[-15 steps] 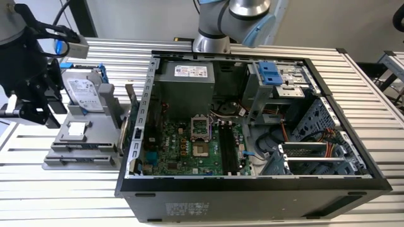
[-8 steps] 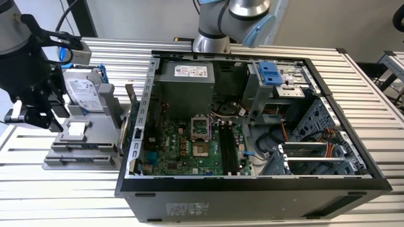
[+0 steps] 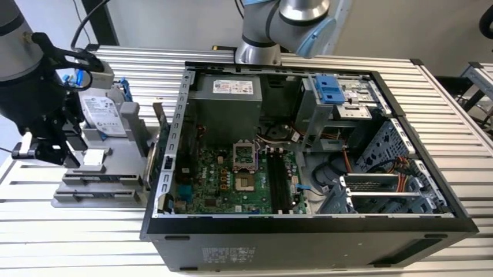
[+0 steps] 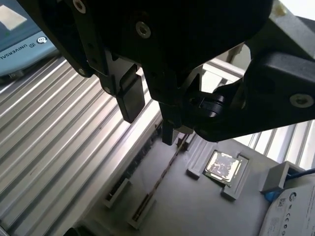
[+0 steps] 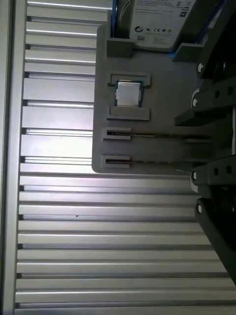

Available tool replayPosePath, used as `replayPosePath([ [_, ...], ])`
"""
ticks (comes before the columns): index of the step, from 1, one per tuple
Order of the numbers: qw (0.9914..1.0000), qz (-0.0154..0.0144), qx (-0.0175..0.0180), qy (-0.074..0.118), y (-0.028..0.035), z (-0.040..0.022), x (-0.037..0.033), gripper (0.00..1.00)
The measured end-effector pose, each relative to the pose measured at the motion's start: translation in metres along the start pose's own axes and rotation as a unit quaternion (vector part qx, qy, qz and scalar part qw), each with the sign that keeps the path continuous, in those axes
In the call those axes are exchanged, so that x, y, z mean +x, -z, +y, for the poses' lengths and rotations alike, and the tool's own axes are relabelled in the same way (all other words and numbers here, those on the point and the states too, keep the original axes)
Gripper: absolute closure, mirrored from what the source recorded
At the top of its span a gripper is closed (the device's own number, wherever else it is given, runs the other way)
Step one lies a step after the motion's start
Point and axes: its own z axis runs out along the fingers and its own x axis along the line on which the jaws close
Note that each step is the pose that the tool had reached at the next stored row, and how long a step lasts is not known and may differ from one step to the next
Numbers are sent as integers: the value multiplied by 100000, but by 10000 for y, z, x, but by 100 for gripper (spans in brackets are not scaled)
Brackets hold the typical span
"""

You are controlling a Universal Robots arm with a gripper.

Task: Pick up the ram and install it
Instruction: 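Pick up the ram and move it above insertion slot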

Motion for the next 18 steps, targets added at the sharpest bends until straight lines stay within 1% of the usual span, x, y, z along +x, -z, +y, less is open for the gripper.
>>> replayPosePath([
  [3, 100000, -11, 6, 0, -48, -1, 29, 0],
  [10, 100000, -4, -3, -6, -166, -1, 46, 0],
  [14, 100000, -2, -4, -85, -224, -1, 69, 0],
  [18, 99998, 43, 3, -620, -280, -1, 82, 0],
])
